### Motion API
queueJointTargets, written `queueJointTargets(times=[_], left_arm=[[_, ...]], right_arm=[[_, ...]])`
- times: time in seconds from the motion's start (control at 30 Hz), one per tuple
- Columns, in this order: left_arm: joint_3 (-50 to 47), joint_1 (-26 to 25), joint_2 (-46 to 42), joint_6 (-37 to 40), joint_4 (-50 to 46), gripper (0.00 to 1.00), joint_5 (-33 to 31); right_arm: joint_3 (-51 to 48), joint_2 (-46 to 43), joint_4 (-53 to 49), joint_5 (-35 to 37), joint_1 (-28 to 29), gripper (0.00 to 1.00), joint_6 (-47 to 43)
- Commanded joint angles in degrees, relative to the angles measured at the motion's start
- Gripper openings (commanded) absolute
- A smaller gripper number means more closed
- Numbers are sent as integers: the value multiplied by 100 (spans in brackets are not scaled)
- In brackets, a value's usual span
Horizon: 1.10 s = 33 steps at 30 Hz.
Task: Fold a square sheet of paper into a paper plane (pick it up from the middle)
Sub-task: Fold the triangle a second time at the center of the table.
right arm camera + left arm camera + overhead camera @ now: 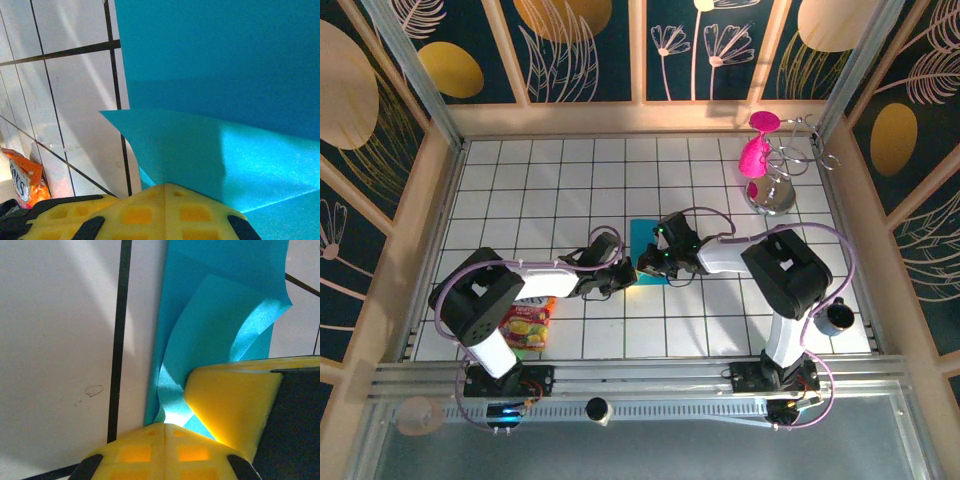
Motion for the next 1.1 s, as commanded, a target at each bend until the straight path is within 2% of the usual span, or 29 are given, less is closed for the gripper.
queueJointTargets(times=[0.0, 0.3, 0.47, 0.63, 0.73, 0.87, 1.07], left_arm=[[-1, 13, 108, -25, -478, 0, 35], [-148, 20, 109, -94, -654, 0, 9], [-335, 13, 327, -145, -785, 0, 26], [-400, 20, 257, -169, -728, 0, 44], [-290, 18, 236, -106, -714, 0, 68], [23, 15, 191, 41, -688, 0, 97], [750, 15, -41, 350, -698, 13, -73]], right_arm=[[-83, 111, 58, -81, 35, 0, -107], [-215, 205, 113, 115, -400, 0, -420], [-301, 227, 318, 114, -1026, 0, -606], [-177, 302, 184, 403, -1527, 0, -787], [-11, 225, -19, 680, -1576, 0, -890], [87, -122, -69, 636, -1558, 0, -908], [306, -401, -348, 614, -1470, 1, -931]])
